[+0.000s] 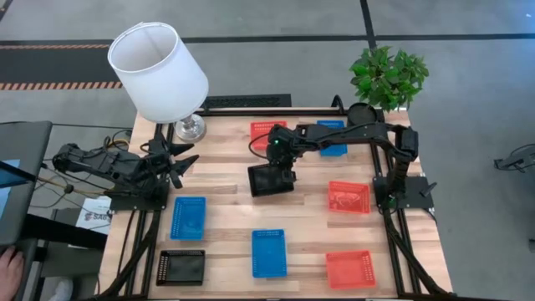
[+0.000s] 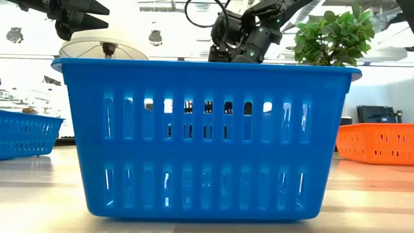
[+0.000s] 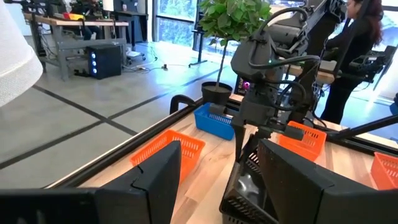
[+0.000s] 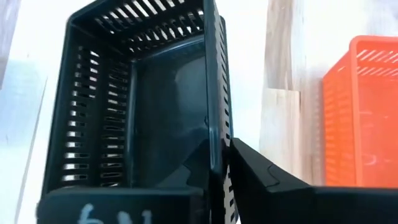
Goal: Stack baskets by color
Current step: Stack the top left black bin on the top right black bin, then stack the bottom blue bin on the top blue bin
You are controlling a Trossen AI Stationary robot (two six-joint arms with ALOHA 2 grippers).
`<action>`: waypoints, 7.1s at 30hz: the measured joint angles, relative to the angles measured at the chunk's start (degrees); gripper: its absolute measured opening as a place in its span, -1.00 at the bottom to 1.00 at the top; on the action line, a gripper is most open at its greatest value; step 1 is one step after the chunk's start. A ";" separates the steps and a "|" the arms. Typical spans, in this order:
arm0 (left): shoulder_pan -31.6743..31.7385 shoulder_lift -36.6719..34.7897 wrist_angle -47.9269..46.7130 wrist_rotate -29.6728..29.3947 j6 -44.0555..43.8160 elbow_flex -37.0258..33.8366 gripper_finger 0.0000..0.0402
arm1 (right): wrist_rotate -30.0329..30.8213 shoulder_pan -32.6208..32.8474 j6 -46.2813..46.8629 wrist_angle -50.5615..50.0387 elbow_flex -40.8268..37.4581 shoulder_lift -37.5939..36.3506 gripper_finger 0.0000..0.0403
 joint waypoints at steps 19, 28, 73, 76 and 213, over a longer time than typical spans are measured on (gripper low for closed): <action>0.01 0.00 -0.04 0.00 0.14 0.00 0.00 | -0.46 -0.33 0.99 -0.16 0.00 -0.06 -0.01; 0.01 0.00 -0.15 0.00 0.17 0.00 0.00 | -0.46 -0.93 4.59 1.64 0.02 -0.90 -0.01; -0.02 7.74 -6.12 8.19 0.94 0.00 0.00 | -1.99 12.41 29.97 1.40 -1.52 -12.24 -0.80; 0.00 8.44 -6.21 11.57 3.28 0.00 0.00 | -1.83 15.48 32.65 0.45 -1.53 -11.99 -0.74; -0.01 8.66 -0.02 0.46 -3.97 0.02 0.00 | 1.81 -38.02 -35.93 -24.66 -5.64 -20.67 -0.76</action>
